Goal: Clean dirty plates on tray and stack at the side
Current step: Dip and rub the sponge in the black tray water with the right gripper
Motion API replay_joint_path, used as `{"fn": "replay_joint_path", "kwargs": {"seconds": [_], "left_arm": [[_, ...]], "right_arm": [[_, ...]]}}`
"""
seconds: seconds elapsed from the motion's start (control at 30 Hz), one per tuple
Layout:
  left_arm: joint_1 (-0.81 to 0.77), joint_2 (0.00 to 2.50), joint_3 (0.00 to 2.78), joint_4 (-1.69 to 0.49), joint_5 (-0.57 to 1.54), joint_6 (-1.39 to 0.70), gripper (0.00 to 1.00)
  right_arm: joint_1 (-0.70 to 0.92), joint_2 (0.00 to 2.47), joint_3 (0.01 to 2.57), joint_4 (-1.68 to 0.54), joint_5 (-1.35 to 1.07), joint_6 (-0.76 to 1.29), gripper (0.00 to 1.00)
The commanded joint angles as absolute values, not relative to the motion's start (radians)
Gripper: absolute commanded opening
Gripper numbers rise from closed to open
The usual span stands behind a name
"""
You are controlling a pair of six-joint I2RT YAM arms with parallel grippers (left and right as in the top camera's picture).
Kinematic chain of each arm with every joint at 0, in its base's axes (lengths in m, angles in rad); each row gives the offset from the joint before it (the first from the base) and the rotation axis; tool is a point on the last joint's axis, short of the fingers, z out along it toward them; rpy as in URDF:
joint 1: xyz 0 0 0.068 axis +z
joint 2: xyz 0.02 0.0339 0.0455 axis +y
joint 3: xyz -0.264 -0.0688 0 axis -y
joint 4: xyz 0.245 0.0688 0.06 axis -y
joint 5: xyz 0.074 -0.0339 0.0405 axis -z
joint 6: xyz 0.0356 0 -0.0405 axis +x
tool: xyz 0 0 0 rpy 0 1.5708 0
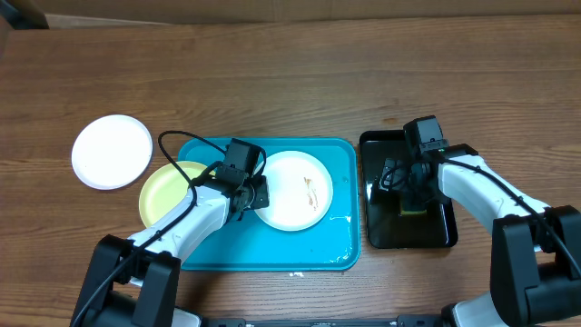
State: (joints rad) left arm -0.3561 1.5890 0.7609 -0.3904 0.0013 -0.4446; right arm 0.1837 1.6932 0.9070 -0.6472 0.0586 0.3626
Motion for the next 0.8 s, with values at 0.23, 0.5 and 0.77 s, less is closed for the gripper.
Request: {"fn": "replay_joint_path", "kwargs": {"seconds": [0.23,0.5,0.77], "left_arm": [[-0.359,1.599,0.775,-0.387,0.020,-0.441,0.17],[-0.359,1.599,0.775,-0.383,0.020,-0.441,0.18],[-0.359,1.599,0.775,-0.385,0.020,-0.441,0.21]], "right_arm": [[0.178,1.694,0.960,-0.842,0.048,0.313,1.00],[0.179,1.696,0.880,-0.841,0.044,0.321,1.00],[0.179,1.696,0.810,-0.737,0.044,0.318,0.04]]}}
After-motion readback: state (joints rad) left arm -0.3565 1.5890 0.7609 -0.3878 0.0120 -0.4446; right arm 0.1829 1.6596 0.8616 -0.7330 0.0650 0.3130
